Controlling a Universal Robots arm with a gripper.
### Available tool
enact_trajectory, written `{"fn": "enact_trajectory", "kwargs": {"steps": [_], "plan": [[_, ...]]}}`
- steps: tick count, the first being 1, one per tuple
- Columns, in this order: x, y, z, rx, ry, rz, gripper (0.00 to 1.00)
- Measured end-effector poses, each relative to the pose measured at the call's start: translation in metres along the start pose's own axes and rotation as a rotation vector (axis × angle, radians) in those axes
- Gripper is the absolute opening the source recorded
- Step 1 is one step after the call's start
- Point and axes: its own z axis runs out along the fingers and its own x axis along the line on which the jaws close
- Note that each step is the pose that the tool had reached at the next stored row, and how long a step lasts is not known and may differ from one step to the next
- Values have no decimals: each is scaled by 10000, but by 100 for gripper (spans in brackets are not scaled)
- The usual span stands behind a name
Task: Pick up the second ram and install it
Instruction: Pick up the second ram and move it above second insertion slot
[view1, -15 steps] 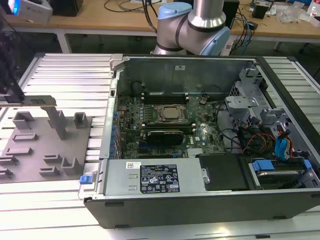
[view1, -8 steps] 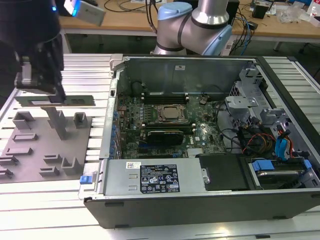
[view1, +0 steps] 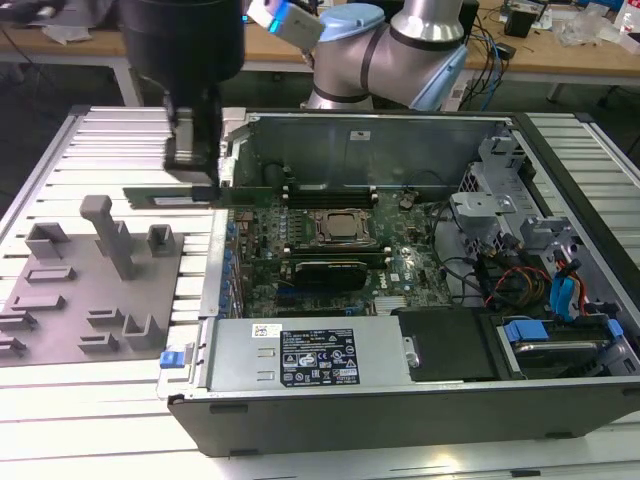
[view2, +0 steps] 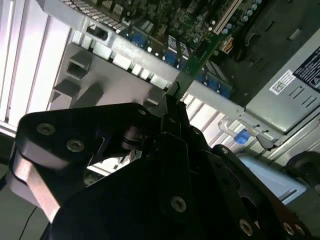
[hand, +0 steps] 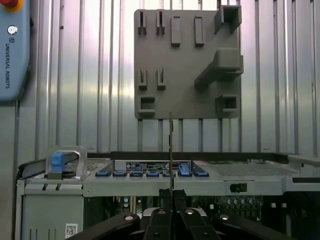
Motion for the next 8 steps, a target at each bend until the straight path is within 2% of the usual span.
{"fn": "enact_trajectory", "kwargs": {"steps": [2,4,7,8], "plan": [[-45,-179,-2,-59,-2,2,13],[-67,-272,-3,-92,-1,0,13],[-136,-584,2,-213,-3,6,13],[-150,-646,3,-234,-4,4,13]]}}
